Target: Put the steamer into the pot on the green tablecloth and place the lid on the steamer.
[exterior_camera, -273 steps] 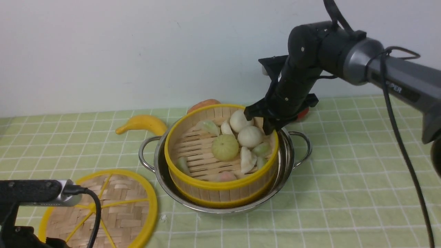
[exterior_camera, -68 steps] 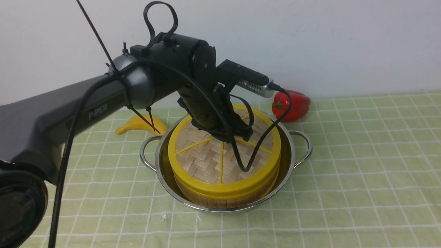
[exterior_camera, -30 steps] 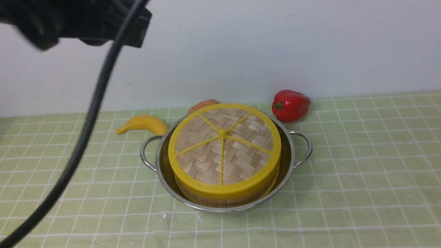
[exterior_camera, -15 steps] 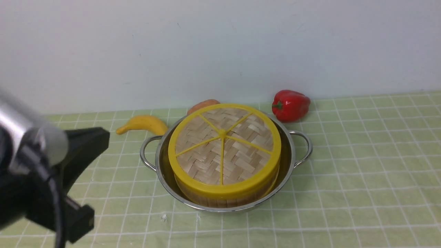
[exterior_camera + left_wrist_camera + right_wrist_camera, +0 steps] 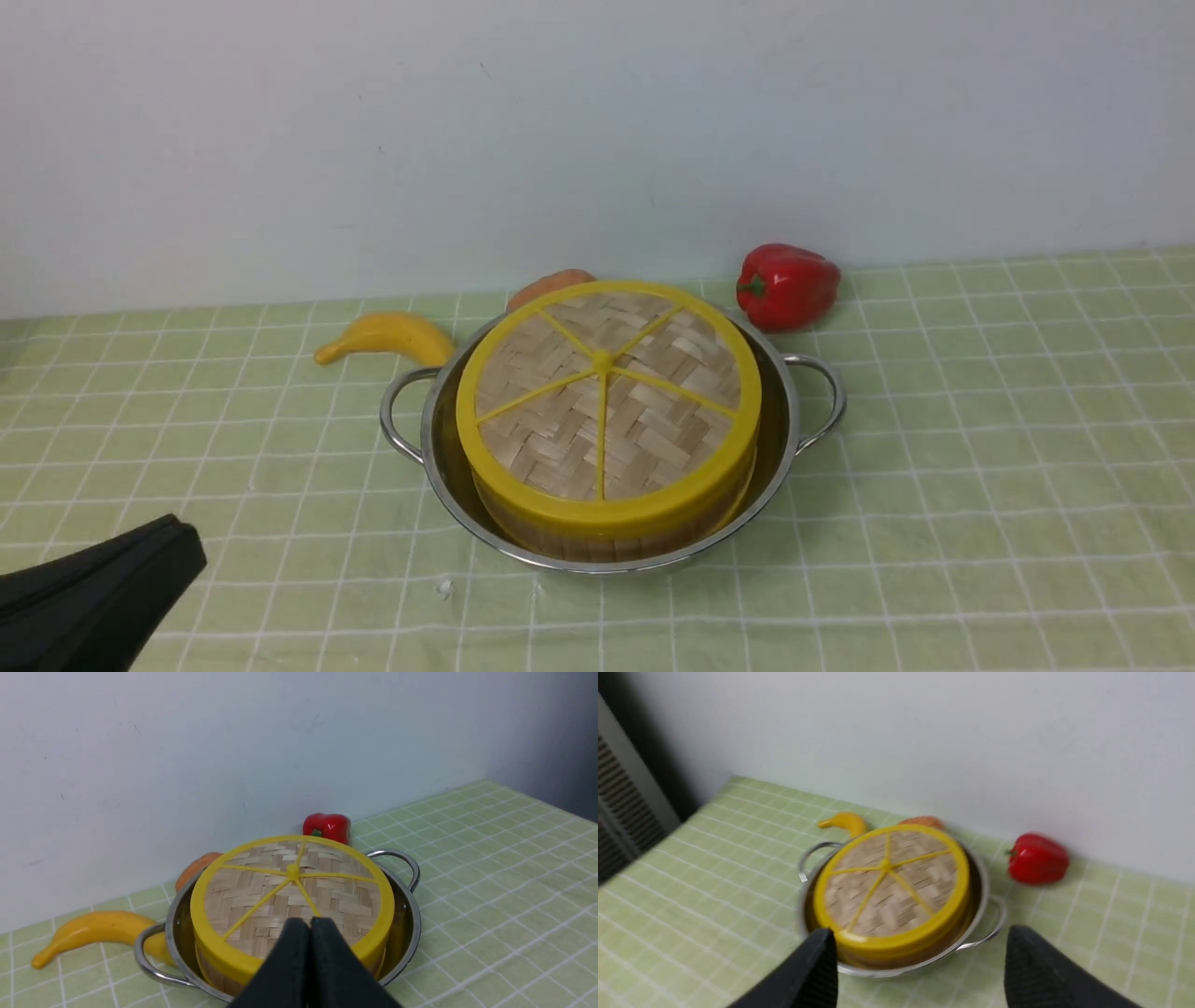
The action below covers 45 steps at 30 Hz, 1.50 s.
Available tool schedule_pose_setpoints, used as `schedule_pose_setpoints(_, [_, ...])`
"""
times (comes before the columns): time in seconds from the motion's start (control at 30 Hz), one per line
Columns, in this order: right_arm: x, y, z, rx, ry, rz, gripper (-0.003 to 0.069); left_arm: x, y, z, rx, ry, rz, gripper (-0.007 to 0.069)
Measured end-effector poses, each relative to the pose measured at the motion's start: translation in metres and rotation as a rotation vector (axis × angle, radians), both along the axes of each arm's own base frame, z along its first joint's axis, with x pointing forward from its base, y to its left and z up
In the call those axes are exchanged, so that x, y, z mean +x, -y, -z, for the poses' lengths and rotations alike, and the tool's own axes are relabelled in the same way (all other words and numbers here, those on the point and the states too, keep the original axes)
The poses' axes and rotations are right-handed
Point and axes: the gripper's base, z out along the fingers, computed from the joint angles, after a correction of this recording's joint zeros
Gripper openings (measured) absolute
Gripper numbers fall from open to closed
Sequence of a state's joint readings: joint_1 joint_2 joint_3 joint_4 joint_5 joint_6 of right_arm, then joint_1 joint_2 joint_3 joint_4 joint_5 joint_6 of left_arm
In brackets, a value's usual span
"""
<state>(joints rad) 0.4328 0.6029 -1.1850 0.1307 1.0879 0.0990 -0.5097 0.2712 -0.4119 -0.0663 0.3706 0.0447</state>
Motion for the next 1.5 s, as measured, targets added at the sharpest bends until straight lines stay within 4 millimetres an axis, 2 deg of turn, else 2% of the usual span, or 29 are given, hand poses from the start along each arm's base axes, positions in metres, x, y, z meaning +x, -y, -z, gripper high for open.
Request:
schedule_pose_setpoints(0.07, [0.002,0.001,0.011,-0.001,0.029,0.01,0.047,-0.003,-0.002,-0.001,-0.008,0.014,0.0,-0.0018])
schedule_pose_setpoints(0.1, [0.002,0.003,0.031,0.009,0.069,0.036,0.047,-0.006,-0.003,-0.002,-0.015,0.025,0.0,-0.0018])
schedule_pose_setpoints(0.23, [0.005,0.006,0.061,0.04,0.107,0.08,0.047,-0.007,-0.004,-0.001,-0.011,0.018,0.001,-0.0012])
schedule_pose_setpoints(0.27, [0.007,0.006,0.075,0.054,0.119,0.098,0.047,-0.007,-0.004,0.0,-0.007,0.012,0.002,-0.0008])
schedule_pose_setpoints(0.3, [0.007,0.007,0.076,0.059,0.121,0.102,0.047,-0.007,-0.004,0.0,-0.007,0.011,0.002,-0.0008])
schedule_pose_setpoints(0.53, [0.019,0.0,0.121,0.112,0.021,0.119,0.047,-0.008,-0.004,0.004,0.007,-0.031,0.004,0.0001])
schedule_pose_setpoints(0.7, [0.021,-0.002,0.136,0.11,-0.027,0.118,0.047,-0.008,-0.004,0.004,0.009,-0.033,0.004,0.0011])
schedule_pose_setpoints(0.97, [0.021,-0.002,0.137,0.112,-0.027,0.118,0.047,-0.008,-0.004,0.004,0.012,-0.027,0.003,0.0022])
schedule_pose_setpoints(1.07, [0.021,-0.002,0.137,0.112,-0.027,0.118,0.047,-0.009,-0.009,0.004,0.085,0.032,-0.043,0.0022])
schedule_pose_setpoints(1.2, [0.021,-0.002,0.136,0.115,-0.026,0.117,0.047,-0.012,-0.025,0.024,0.191,0.073,-0.266,0.0022])
schedule_pose_setpoints(1.3, [0.021,-0.002,0.136,0.115,-0.026,0.117,0.047,-0.012,-0.033,0.066,0.215,0.009,-0.426,0.0022])
schedule_pose_setpoints(1.4, [0.021,-0.002,0.136,0.121,-0.025,0.117,0.047,-0.008,-0.038,0.098,0.198,-0.051,-0.524,0.0022])
schedule_pose_setpoints(1.5, [0.021,-0.002,0.136,0.124,-0.027,0.116,0.047,-0.004,-0.039,0.113,0.181,-0.049,-0.565,0.0022])
